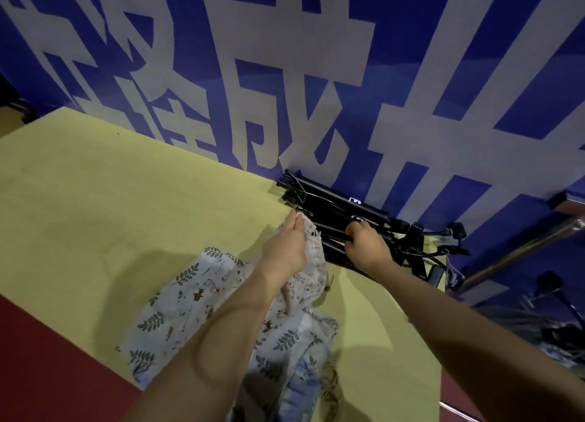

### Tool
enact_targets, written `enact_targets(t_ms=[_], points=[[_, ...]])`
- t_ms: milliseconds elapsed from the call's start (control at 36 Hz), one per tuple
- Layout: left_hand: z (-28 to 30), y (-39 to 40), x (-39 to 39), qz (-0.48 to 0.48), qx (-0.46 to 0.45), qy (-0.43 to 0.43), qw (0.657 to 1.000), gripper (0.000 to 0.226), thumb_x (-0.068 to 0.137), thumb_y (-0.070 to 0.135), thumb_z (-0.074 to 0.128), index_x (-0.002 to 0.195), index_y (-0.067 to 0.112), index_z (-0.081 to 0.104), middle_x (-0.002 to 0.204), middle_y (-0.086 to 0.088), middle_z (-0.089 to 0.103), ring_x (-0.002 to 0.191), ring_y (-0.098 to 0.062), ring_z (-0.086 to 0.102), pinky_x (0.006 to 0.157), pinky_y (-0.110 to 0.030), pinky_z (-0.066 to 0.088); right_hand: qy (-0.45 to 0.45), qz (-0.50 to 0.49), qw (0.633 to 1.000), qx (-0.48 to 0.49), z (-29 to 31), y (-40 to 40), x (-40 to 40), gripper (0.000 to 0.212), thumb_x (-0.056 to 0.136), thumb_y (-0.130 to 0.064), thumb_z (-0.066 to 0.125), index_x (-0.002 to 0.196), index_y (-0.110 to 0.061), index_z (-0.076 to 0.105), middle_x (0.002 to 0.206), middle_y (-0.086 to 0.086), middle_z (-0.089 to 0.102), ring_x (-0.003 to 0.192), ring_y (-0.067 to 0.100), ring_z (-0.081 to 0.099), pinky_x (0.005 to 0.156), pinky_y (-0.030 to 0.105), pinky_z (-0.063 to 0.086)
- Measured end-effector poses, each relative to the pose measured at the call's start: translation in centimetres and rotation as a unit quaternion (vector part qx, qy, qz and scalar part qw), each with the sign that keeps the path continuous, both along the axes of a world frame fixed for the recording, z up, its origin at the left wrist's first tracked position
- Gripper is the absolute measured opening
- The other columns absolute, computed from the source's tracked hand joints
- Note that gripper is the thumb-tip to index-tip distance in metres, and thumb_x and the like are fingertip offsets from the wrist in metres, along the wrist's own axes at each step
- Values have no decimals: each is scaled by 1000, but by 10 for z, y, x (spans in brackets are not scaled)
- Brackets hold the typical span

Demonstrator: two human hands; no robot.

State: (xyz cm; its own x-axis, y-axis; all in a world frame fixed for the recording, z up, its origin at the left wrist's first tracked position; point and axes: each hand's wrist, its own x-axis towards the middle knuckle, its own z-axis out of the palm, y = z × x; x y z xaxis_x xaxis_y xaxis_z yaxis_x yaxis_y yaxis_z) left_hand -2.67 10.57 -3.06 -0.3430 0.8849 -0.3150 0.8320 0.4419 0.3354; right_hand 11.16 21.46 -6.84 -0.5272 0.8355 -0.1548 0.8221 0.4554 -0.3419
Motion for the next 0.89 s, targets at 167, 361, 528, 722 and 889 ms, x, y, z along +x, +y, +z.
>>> enact_targets(t_ms=[167, 361, 528, 722, 889], points=[[-20, 4, -6, 13, -25, -6, 1000, 81, 87, -9, 39, 150, 12, -7, 157, 7, -20, 144, -21, 21, 103, -32, 42, -155, 86, 984, 22, -27, 8, 6, 39, 94, -24, 51, 129, -8, 44, 129, 12, 48, 121, 30, 44, 96, 38, 38], [-33, 4, -9, 34, -41, 2, 999, 79, 89, -7, 40, 150, 12, -7, 158, 5, -18, 144, -19, 20, 107, -33, 40, -198, 92, 974, 57, -52, 3, 5, 37, 93, -15, 52, 128, -7, 41, 130, 14, 50, 123, 34, 47, 104, 40, 36], [-33, 0, -11, 42, -42, 3, 998, 79, 88, -8, 39, 150, 11, -6, 158, 3, -17, 145, -18, 18, 109, -31, 37, -144, 68, 985, 71, -42, 3, 7, 33, 94, -16, 46, 125, -7, 41, 124, 14, 50, 113, 33, 53, 92, 39, 43], [-27, -7, -3, 31, -35, -24, 999, 82, 89, 0, 48, 150, 9, -6, 159, 2, -16, 145, -22, 19, 112, -34, 33, -96, 79, 989, 84, -14, -6, 13, 46, 88, -24, 53, 129, -9, 37, 123, 13, 47, 110, 34, 51, 84, 39, 43], [-23, -17, -3, 12, -19, -57, 998, 85, 89, 6, 54, 150, 10, -5, 159, 1, -13, 145, -22, 19, 114, -34, 30, -53, 73, 993, 81, 4, -22, 26, 48, 92, -35, 52, 129, -8, 36, 123, 11, 44, 109, 31, 49, 71, 39, 48]])
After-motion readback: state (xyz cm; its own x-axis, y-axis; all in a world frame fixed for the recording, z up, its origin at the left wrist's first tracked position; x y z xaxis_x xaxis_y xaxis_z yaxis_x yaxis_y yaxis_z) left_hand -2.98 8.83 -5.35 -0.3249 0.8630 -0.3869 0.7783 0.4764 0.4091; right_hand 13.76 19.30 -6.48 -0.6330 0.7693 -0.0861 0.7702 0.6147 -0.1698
